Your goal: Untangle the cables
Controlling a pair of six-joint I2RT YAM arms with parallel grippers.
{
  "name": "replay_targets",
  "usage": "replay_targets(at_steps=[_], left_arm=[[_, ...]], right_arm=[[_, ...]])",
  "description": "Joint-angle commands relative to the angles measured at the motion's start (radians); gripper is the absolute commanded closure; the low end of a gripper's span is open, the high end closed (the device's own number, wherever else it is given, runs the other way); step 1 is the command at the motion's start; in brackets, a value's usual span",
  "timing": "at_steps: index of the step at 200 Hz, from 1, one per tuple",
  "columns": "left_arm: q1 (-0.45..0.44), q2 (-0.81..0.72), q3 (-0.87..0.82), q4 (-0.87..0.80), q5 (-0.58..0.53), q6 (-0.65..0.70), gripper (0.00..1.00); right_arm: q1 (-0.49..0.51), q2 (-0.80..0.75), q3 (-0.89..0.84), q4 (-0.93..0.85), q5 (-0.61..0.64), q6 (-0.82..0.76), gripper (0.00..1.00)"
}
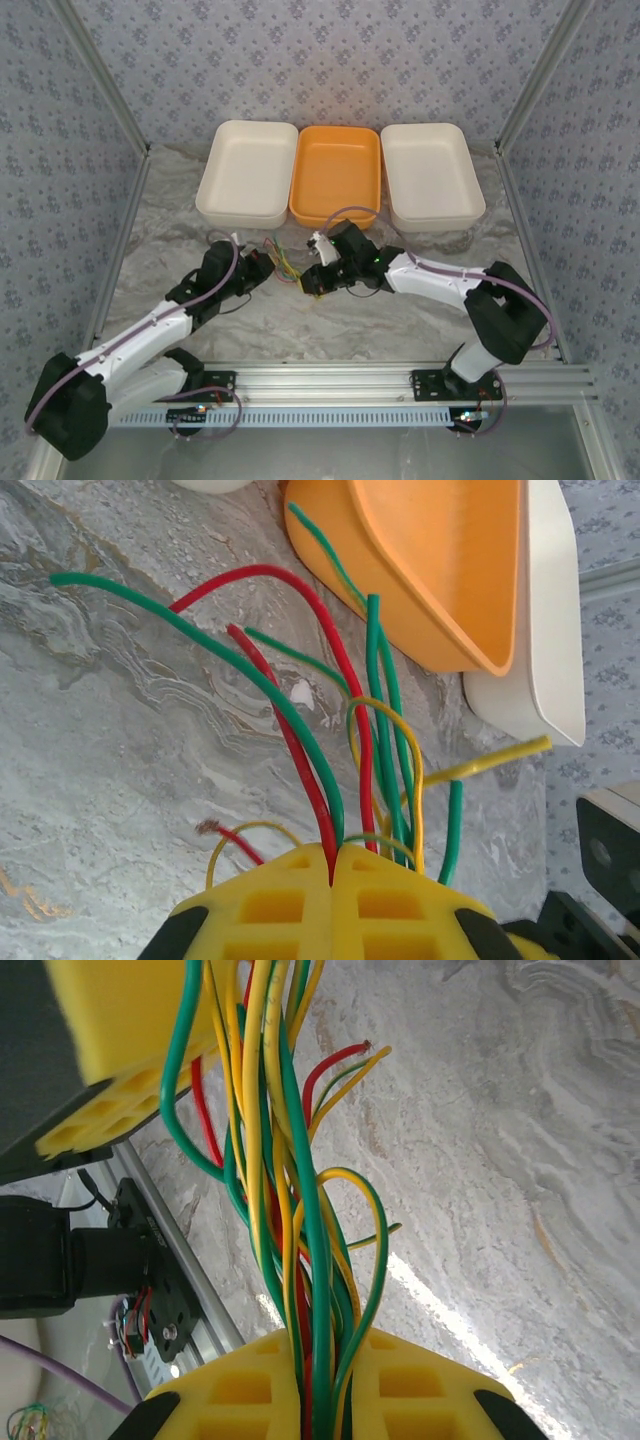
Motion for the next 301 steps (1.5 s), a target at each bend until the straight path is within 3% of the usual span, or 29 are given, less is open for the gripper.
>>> replay_targets(at_steps=[1, 50, 88, 118, 150, 181, 199, 227, 238, 253, 263, 301], left_arm=[[0.006, -0.053, 0.025, -0.036, -0.094, 0.038, 1.00], [0.007, -0.069, -0.004, -0.030, -0.080, 0.032, 1.00], [0.005, -0.099, -0.013, -0.070, -0.093, 0.027, 1.00], [0.008, -0.164, -0.016, -0.219, -0.174, 0.025, 1.00], [0.007, -0.241, -0.023, -0.335, -0.244, 0.034, 1.00], [0.007, -0.245, -0.038, -0.304, -0.227, 0.027, 1.00], [0.007, -0.228, -0.039, -0.254, -0.188, 0.019, 1.00], [-0.024, -0.182, -0.017, -0.099, -0.075, -0.024, 1.00], [-0.071, -0.147, 0.021, -0.075, -0.077, -0.036, 0.87], [-0.156, -0.084, 0.077, -0.032, -0.107, -0.036, 0.56], [-0.206, -0.030, 0.111, -0.002, -0.129, -0.037, 0.44], [-0.283, 0.202, 0.221, 0.057, -0.146, -0.012, 0.42]], right_arm=[[-0.060, -0.076, -0.067, 0.070, -0.053, 0.074, 1.00], [-0.096, -0.107, -0.146, 0.203, -0.094, 0.193, 1.00], [-0.115, -0.161, -0.216, 0.217, 0.023, 0.246, 0.99], [-0.178, -0.278, -0.323, 0.234, 0.108, 0.296, 1.00], [-0.259, -0.426, -0.373, 0.139, 0.171, 0.299, 0.98], [-0.306, -0.512, -0.393, 0.090, 0.201, 0.310, 0.90], [-0.307, -0.503, -0.385, 0.082, 0.192, 0.303, 1.00], [-0.253, -0.484, -0.367, 0.057, 0.206, 0.233, 1.00], [-0.218, -0.474, -0.349, 0.035, 0.224, 0.201, 1.00], [-0.181, -0.450, -0.331, 0.030, 0.239, 0.186, 1.00], [-0.169, -0.432, -0.329, 0.059, 0.223, 0.193, 1.00], [-0.097, -0.374, -0.286, 0.090, 0.210, 0.208, 1.00]])
